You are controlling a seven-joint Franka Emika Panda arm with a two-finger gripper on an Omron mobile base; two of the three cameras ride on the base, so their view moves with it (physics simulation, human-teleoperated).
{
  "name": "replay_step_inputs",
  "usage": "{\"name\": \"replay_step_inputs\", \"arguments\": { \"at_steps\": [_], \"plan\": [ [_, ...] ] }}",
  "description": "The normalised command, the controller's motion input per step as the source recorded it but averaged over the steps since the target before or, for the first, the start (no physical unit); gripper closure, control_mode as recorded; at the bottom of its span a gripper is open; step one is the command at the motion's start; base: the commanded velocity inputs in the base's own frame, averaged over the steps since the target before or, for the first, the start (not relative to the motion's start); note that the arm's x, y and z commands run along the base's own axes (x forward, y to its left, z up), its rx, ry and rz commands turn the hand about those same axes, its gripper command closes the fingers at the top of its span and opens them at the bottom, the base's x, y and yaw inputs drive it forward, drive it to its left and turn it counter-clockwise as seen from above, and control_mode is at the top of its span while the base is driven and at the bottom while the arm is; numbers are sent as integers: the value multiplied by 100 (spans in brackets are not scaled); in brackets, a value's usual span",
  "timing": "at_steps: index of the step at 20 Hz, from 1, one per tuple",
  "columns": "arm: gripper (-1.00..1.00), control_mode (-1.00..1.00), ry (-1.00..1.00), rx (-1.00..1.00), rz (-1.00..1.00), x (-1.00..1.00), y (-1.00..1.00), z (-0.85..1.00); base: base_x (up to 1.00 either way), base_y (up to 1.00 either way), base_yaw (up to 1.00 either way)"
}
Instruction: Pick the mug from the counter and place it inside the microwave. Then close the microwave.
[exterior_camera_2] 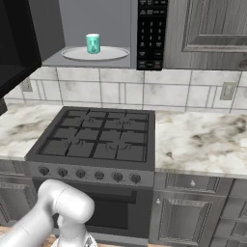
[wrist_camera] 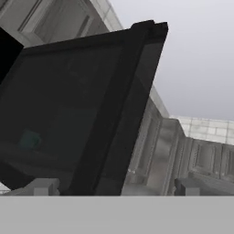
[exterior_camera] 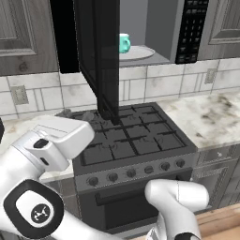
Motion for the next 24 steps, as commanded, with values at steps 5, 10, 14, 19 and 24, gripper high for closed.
{"name": "replay_step_inputs", "arguments": {
  "at_steps": [5,10,14,19,24],
  "plan": [
    [-100,-100,-6,4,0,37,36,-11,0,0,0],
    [-100,-100,-3,2,0,40,44,-13,0,0,0],
    [-100,-100,-2,1,0,16,27,-3,0,0,0],
    [-100,-100,-1,0,-4,0,0,2,0,0,0],
    [-100,-100,-1,4,-7,3,0,16,0,0,0]
  ]
}}
